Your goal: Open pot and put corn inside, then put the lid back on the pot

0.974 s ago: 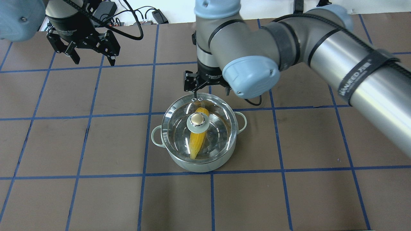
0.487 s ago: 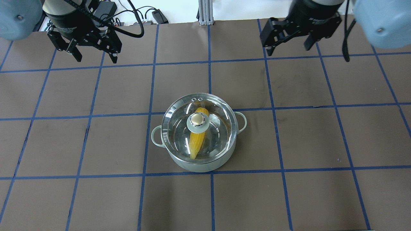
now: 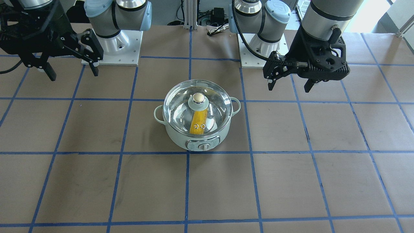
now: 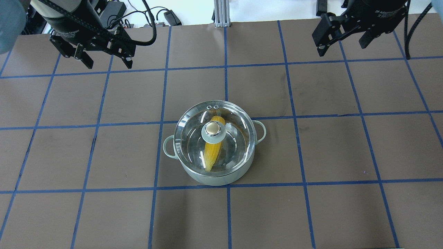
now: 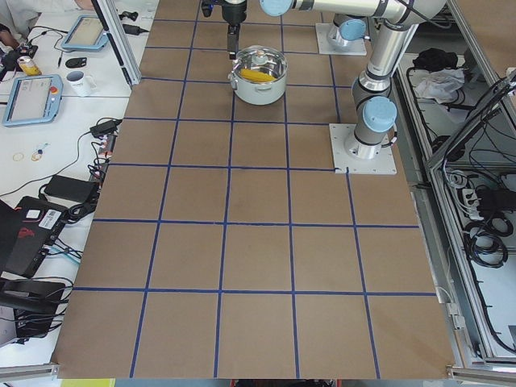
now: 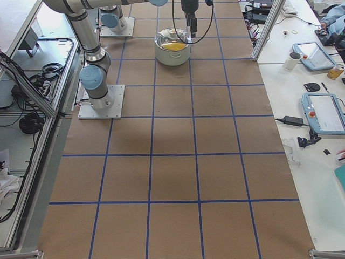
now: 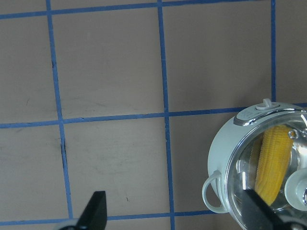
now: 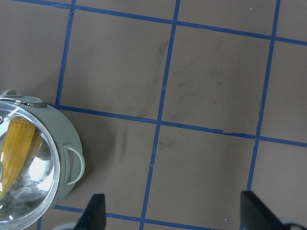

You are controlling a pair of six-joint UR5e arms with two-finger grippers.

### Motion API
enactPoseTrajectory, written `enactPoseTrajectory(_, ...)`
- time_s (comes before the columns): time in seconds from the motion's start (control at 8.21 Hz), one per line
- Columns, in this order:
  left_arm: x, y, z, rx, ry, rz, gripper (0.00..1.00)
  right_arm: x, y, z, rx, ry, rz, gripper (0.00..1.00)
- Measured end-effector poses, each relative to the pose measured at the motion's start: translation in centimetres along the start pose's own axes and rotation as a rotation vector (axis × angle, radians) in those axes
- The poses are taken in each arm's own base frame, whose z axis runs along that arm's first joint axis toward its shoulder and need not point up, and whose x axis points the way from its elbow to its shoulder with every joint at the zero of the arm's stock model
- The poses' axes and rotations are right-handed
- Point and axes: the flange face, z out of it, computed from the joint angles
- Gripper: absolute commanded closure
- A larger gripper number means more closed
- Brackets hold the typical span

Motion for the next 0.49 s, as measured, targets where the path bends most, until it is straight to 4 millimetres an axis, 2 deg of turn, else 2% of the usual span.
enactPoseTrajectory(0.49,0.04,0.56,0.91,-0.015,-0.003,0.002,0.0,-0.38,-0.05,-0.24,0.003,0.011,0.038,0.0)
